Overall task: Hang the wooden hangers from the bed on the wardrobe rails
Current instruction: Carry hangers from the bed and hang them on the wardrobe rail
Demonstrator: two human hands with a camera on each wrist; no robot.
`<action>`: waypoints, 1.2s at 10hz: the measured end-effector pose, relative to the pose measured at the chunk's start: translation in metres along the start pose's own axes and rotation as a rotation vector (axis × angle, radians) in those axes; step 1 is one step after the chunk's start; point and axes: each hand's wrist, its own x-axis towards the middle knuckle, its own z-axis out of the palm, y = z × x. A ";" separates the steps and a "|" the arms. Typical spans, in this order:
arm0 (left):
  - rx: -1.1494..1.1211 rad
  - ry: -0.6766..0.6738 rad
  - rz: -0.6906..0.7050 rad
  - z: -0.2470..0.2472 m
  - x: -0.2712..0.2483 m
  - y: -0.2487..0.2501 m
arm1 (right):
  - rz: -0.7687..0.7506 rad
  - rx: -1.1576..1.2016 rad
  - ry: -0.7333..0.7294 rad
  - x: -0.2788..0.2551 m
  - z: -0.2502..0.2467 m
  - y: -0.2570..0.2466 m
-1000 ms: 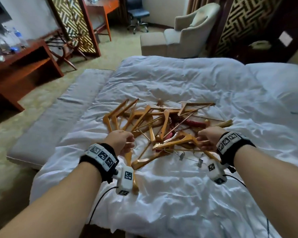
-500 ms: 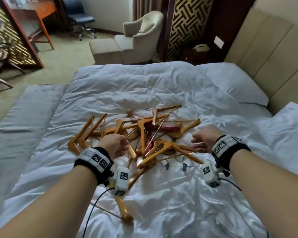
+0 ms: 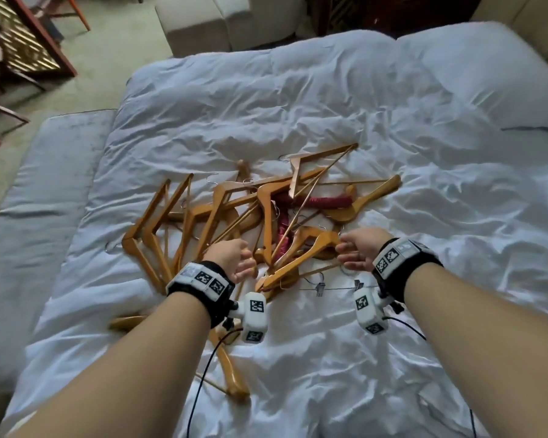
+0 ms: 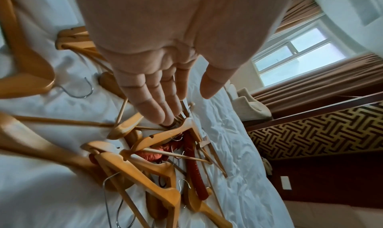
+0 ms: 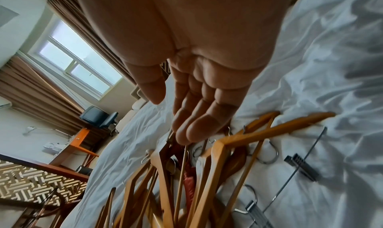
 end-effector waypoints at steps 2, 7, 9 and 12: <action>-0.064 0.096 -0.089 0.039 0.059 -0.010 | 0.083 0.053 -0.130 0.063 0.012 0.014; 0.255 0.150 -0.178 0.114 0.159 -0.039 | 0.160 0.225 -0.158 0.150 -0.010 0.038; 0.546 0.314 -0.085 0.109 0.166 -0.051 | 0.176 0.221 -0.137 0.160 -0.018 0.053; 0.201 0.164 0.052 0.108 0.134 -0.056 | 0.148 0.169 -0.172 0.142 -0.002 0.046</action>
